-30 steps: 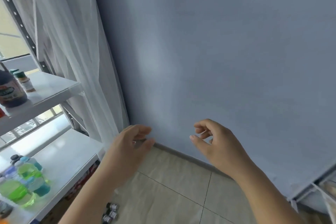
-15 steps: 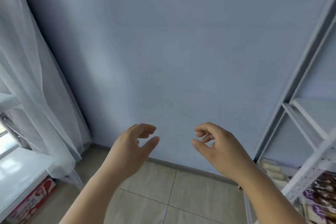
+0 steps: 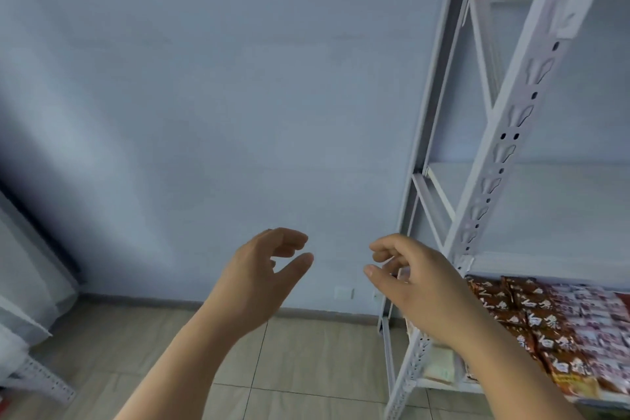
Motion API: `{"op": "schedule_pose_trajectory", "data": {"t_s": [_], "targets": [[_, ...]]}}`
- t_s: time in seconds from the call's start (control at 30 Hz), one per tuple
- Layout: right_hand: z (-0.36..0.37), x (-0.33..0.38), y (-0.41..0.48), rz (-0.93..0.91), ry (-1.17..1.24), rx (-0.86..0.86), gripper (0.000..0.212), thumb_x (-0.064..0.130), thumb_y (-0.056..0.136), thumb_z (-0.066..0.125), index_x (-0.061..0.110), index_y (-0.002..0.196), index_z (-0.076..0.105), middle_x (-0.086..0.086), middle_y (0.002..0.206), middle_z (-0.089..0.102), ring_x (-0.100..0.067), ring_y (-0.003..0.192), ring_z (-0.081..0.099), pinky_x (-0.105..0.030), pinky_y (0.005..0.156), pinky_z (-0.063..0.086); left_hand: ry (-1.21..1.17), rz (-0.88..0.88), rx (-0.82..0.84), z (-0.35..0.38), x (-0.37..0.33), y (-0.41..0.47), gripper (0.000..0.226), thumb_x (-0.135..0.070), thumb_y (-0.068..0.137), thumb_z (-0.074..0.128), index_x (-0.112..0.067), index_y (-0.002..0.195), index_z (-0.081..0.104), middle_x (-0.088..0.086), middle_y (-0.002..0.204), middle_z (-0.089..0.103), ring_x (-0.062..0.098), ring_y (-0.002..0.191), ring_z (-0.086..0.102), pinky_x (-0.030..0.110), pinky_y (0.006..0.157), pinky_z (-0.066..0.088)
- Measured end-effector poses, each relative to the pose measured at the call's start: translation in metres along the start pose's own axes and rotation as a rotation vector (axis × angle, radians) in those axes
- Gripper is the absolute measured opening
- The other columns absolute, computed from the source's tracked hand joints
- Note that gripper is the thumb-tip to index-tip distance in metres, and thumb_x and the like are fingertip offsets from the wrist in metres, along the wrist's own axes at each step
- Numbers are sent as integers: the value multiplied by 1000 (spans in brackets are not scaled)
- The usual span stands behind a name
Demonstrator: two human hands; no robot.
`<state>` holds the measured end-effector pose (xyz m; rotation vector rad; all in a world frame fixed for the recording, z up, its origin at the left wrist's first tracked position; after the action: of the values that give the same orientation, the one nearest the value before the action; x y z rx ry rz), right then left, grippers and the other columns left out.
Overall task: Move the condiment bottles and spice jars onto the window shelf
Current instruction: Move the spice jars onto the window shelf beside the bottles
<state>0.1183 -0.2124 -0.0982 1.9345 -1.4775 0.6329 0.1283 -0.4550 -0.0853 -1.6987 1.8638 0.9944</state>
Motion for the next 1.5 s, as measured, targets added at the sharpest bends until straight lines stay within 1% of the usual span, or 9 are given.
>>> {"op": "schedule_pose_trajectory", "data": {"t_s": [0.13,0.33,0.5,0.63,0.93,1.1,1.23,1.37,1.5], "targets": [[-27,-32,8,39,-13,-35,32,53,91,64,42,120,59,27,108,64,7,102,61,-30,88,56,-15,51,42,38,-22,34,23,-43,93,67,-36,115,69,-28,109,68,-12,104,62,6,82,45],[-71,-69,40,104,-71,-88,31,50,92,65,40,121,60,27,108,64,7,100,60,-24,88,54,-46,131,99,87,-53,91,26,-46,93,66,-37,118,68,-27,110,68,-11,104,63,7,82,46],[-97,-96,65,138,-74,-141,26,48,92,65,43,117,60,27,106,64,8,99,60,-29,89,56,-64,169,138,116,-68,131,27,-45,94,66,-37,119,67,-27,112,67,-12,105,62,7,83,46],[-109,-114,68,153,-34,-162,25,47,91,67,42,114,62,23,104,65,7,99,60,-29,88,57,-63,174,162,133,-76,148,26,-44,94,65,-36,119,67,-25,114,68,-9,106,63,8,83,46],[-141,-154,57,145,-48,-162,26,49,91,66,41,116,62,25,102,66,8,96,62,-25,83,57,-43,170,187,175,-109,138,25,-45,95,64,-38,118,67,-27,111,68,-13,105,61,6,82,46],[-178,-186,39,131,-50,-145,25,48,92,66,42,116,61,24,102,66,7,97,61,-25,83,56,-82,140,162,206,-143,121,16,-40,95,67,-38,111,69,-27,104,71,-14,99,64,14,87,52],[-216,-217,16,131,-64,-137,27,50,92,65,43,117,60,25,103,65,8,97,61,-25,83,57,-85,127,163,242,-181,101,20,-40,94,68,-36,113,70,-25,103,73,-12,98,65,17,88,53],[-252,-249,-13,134,-85,-119,29,53,91,63,45,119,58,28,103,63,8,96,61,-27,84,57,-84,108,179,279,-214,79,21,-41,93,68,-38,114,69,-26,105,72,-14,99,64,15,88,51],[-279,-282,-40,155,-106,-88,29,54,92,63,45,120,58,27,103,63,7,95,62,-27,84,58,-83,94,172,314,-241,60,20,-42,93,68,-40,113,68,-28,106,71,-15,100,63,10,85,48]]}}
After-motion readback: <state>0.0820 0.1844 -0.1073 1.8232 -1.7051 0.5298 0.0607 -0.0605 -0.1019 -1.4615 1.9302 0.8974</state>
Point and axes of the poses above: each hand's wrist, its own y-axis towards the middle knuckle, its own z-axis out of the palm, x = y × z, the point moved 5 cm from there along y, towards the middle knuckle
